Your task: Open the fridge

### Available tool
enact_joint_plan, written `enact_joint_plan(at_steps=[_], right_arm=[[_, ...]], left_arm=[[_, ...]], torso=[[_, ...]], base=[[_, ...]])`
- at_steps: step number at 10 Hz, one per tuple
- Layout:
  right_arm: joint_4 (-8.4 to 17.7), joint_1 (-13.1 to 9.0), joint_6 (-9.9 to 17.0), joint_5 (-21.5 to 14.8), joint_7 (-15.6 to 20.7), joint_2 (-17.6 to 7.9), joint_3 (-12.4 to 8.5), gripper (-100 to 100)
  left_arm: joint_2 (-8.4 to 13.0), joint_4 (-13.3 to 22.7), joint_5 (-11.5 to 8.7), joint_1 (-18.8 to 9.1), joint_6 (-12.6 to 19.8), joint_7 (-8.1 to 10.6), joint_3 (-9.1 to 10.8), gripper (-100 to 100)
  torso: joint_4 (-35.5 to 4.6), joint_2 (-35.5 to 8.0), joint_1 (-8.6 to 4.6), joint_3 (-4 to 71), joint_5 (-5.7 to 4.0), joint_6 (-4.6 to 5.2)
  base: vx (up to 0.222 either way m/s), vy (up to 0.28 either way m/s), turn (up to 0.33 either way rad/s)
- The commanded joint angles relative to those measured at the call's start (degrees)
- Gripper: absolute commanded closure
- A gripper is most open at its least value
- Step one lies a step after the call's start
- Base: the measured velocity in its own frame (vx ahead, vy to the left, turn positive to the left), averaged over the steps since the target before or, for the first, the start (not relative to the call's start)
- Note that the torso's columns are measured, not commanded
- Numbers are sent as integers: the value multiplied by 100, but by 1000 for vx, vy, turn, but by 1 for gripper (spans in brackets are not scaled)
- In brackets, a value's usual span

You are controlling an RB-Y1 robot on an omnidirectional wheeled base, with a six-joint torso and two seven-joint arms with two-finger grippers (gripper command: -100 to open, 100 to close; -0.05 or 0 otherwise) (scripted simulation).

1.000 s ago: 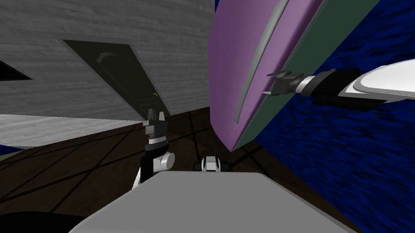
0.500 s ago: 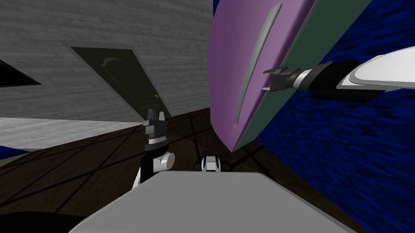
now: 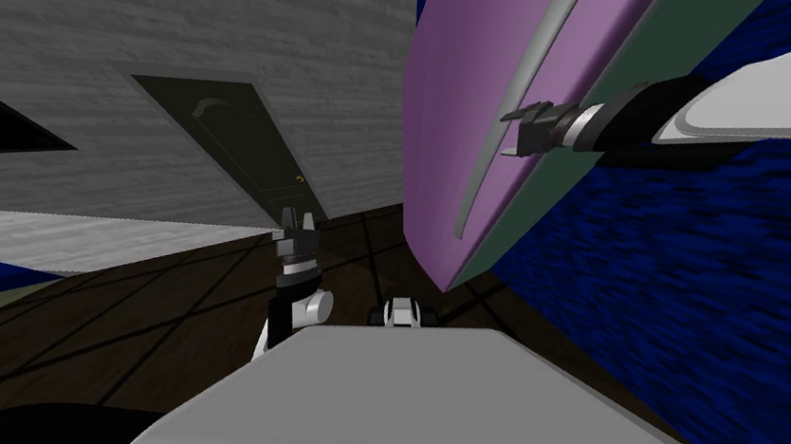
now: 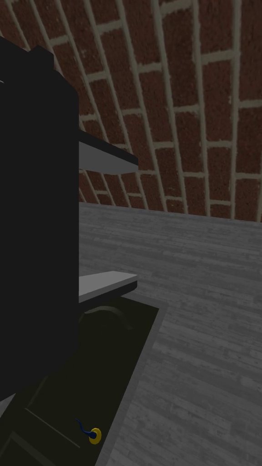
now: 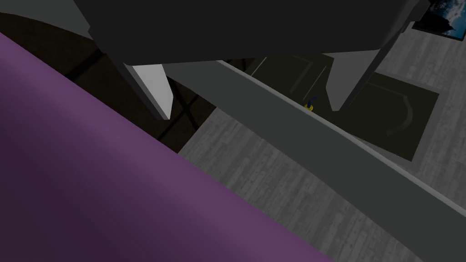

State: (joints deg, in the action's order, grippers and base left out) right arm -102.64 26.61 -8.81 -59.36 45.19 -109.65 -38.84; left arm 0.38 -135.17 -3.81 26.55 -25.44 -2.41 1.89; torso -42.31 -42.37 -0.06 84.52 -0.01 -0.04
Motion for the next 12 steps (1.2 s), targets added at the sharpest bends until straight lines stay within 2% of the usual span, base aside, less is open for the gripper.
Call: enact_joint_plan(at_steps=[1,2,3,4,5,6,7,10,12], right_arm=[[15,-12,33,65,83,-44,27,-100],[85,-49,-8,87,74,-97,23,-100],[45,-34,19,37,53,-70,26,-100],[50,-37,12,32,40,-73,25,100],[169,-17,15,15,45,-100,62,100],[169,-17,15,15,45,-100,62,100],[298,-2,21,8,36,-124,94,100],[426,13,27,0,27,-148,126,100],[683,43,40,-15,8,-196,191,100]], left_arm=[[0,0,0,0,0,0,0,0],[0,0,0,0,0,0,0,0],[0,0,0,1,0,0,0,0],[0,0,0,0,0,0,0,0],[0,0,0,0,0,0,0,0],[-2,0,0,1,0,0,-2,0],[-2,-1,0,0,0,0,-2,0],[-3,-1,0,0,0,0,-3,0],[-2,-1,0,0,0,0,-2,0]], torso=[[0,0,1,-1,-1,3],[0,2,2,0,-1,4],[8,28,17,15,4,3],[8,19,10,13,3,3],[1,6,5,9,3,-2],[7,17,65,14,3,7],[10,21,55,22,13,-6],[11,54,32,51,15,-16],[5,53,25,50,19,-18]], base=[[0,0,0],[78,37,28],[49,23,4],[3,3,-11],[37,236,-101],[30,277,-117],[46,291,-104],[-7,297,-87],[22,328,-138]])
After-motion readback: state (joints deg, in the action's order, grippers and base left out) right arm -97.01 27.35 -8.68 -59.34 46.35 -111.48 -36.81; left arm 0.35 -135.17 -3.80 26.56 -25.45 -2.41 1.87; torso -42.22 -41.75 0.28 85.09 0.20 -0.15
